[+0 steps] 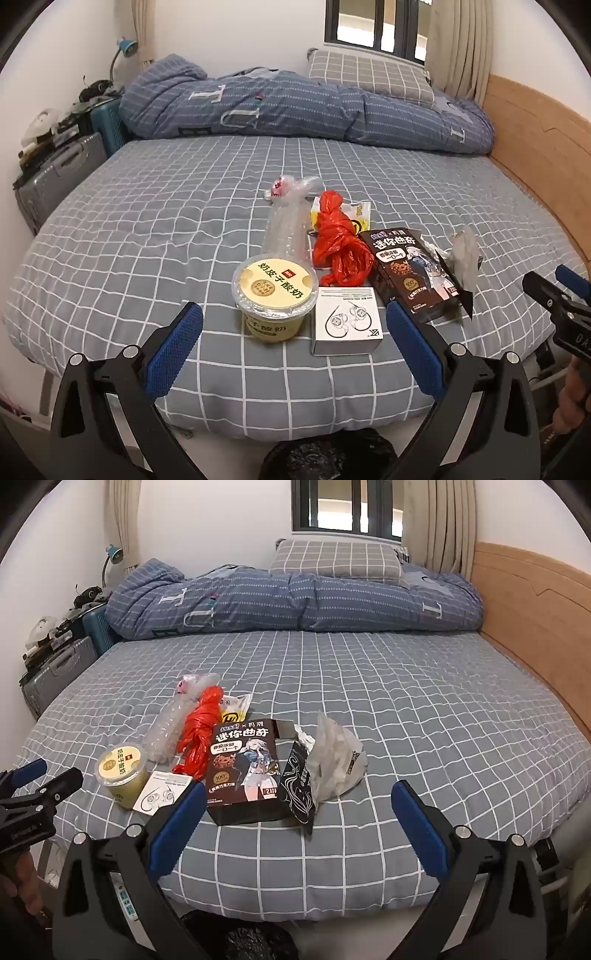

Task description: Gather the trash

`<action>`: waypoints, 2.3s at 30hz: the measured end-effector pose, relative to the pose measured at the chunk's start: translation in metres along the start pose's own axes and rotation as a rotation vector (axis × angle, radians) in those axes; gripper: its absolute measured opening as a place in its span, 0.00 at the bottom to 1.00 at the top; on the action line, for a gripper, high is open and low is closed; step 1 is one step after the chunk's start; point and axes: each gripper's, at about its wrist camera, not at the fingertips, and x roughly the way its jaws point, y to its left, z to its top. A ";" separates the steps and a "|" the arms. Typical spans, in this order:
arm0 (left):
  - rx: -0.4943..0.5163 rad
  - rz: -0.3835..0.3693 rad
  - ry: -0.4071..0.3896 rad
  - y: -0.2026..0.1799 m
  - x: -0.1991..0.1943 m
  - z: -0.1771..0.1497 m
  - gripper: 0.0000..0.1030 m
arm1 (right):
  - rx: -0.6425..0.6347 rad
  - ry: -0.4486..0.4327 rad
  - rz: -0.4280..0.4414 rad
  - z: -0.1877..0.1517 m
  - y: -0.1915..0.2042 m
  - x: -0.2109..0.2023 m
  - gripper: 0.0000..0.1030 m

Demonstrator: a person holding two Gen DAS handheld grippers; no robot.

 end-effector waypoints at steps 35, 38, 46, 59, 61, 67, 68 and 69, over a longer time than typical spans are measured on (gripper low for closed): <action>0.007 0.052 0.012 -0.004 0.018 -0.003 0.94 | -0.004 -0.005 -0.009 -0.005 0.001 0.011 0.93; 0.007 0.052 0.012 -0.004 0.018 -0.003 0.94 | -0.004 -0.004 -0.007 -0.004 0.001 0.012 0.93; 0.016 0.051 0.015 -0.005 0.018 -0.003 0.94 | -0.004 -0.007 -0.007 -0.005 0.001 0.011 0.93; 0.018 0.045 0.007 -0.010 0.012 -0.001 0.94 | -0.006 -0.014 -0.004 -0.005 0.003 0.010 0.93; 0.017 0.043 0.005 -0.010 0.011 0.000 0.94 | -0.008 -0.014 -0.007 -0.005 0.003 0.010 0.93; 0.015 0.045 -0.001 -0.010 0.009 0.000 0.94 | -0.008 -0.013 -0.008 -0.005 0.003 0.010 0.93; 0.015 0.044 -0.001 -0.011 0.009 0.000 0.94 | -0.009 -0.012 -0.010 -0.005 0.003 0.010 0.93; 0.015 0.045 -0.001 -0.011 0.009 0.000 0.94 | -0.012 -0.012 -0.012 -0.005 0.003 0.010 0.93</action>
